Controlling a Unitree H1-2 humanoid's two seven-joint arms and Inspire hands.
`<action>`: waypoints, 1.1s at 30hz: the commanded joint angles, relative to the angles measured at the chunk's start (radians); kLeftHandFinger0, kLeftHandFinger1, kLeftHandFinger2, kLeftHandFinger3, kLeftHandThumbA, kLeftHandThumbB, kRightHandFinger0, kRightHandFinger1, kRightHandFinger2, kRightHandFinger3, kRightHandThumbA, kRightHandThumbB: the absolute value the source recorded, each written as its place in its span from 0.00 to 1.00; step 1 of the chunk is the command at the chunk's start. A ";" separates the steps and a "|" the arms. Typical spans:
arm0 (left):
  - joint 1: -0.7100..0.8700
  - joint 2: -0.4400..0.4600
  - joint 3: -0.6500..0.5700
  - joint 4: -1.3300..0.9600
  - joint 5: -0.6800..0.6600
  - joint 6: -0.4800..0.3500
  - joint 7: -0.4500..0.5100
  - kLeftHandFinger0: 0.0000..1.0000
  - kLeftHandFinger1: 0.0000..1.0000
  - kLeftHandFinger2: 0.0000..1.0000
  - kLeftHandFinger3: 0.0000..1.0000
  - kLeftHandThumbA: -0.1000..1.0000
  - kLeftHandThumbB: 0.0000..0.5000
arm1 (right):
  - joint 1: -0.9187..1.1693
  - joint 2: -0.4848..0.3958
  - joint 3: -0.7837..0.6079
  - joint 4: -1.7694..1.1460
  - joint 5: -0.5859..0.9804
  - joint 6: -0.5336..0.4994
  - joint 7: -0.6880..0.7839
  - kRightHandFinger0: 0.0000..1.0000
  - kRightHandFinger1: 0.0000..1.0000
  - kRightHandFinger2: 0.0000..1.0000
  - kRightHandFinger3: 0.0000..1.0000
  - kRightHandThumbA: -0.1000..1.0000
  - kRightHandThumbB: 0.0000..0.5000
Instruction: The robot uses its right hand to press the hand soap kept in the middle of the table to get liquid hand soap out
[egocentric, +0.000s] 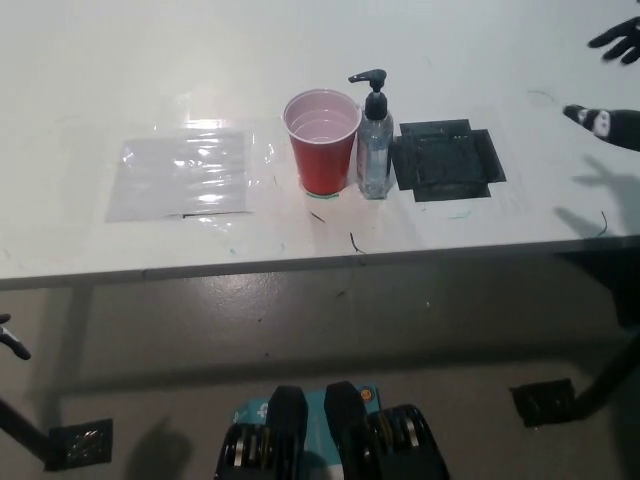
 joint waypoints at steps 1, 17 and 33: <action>-0.022 0.011 0.035 -0.023 0.042 0.019 -0.040 1.00 1.00 1.00 0.84 1.00 0.25 | -0.079 -0.003 0.025 0.021 -0.023 0.005 0.042 0.04 0.11 0.25 0.91 1.00 0.82; -0.031 -0.009 0.070 -0.028 0.098 0.019 -0.109 1.00 1.00 1.00 0.90 1.00 0.22 | -0.216 0.045 0.117 0.138 -0.037 -0.064 0.073 0.76 0.85 0.98 0.96 1.00 0.83; -0.049 -0.037 0.102 -0.032 0.165 0.019 -0.178 1.00 1.00 1.00 0.92 1.00 0.23 | -0.368 0.142 0.257 0.272 -0.099 -0.053 0.154 1.00 1.00 1.00 1.00 1.00 0.90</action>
